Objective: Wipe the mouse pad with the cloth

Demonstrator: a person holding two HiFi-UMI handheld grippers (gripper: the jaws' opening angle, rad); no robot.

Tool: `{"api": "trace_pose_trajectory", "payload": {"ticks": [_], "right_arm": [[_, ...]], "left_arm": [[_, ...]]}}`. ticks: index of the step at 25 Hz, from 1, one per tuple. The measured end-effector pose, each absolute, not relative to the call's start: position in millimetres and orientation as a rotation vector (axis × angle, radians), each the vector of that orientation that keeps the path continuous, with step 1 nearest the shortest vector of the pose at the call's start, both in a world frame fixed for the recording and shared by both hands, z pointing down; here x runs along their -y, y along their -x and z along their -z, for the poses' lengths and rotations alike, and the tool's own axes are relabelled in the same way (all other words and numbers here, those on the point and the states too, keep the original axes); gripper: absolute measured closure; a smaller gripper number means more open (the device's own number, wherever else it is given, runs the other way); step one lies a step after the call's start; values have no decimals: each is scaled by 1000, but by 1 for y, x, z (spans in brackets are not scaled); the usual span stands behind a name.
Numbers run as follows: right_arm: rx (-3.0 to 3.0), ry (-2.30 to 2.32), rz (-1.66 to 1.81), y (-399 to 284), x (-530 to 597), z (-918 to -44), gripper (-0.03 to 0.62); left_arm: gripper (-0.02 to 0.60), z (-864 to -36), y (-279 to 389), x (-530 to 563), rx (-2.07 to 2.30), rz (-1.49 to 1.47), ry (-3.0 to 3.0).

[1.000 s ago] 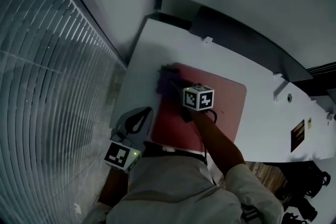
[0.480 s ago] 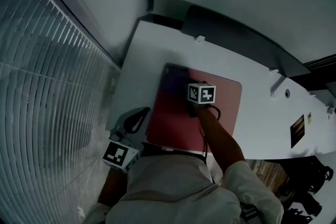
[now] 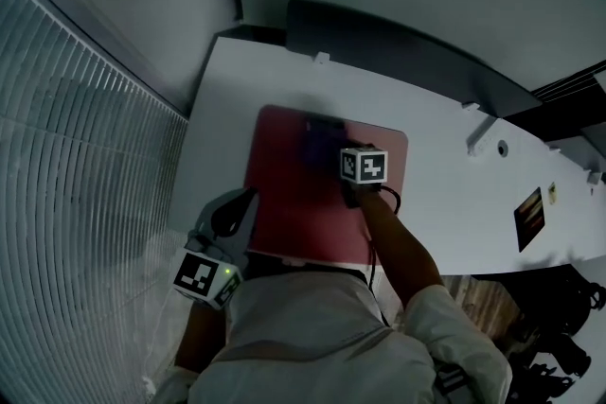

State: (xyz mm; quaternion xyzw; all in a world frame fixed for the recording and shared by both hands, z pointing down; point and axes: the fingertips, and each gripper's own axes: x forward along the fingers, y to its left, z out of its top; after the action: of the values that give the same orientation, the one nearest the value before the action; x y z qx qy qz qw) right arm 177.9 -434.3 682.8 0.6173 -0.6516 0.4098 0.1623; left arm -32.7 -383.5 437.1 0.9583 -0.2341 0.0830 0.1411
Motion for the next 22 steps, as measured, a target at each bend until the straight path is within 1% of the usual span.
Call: {"api": "trace_pose_trajectory", "payload": {"ticks": [8, 16, 19, 22], "right_arm": [[1770, -1854, -1167, -271, 365, -679, 548], [1691, -1989, -1181, -361, 293, -684, 548], [1659, -2017, -1158, -388, 272, -685, 548], [1622, -2053, -1140, -404, 257, -684, 548]], "left_arm": [[581, -423, -38, 332, 636, -239, -2796], [581, -424, -90, 280, 617, -222, -2827], [581, -421, -106, 259, 601, -238, -2844], [581, -425, -108, 247, 595, -281, -2852]]}}
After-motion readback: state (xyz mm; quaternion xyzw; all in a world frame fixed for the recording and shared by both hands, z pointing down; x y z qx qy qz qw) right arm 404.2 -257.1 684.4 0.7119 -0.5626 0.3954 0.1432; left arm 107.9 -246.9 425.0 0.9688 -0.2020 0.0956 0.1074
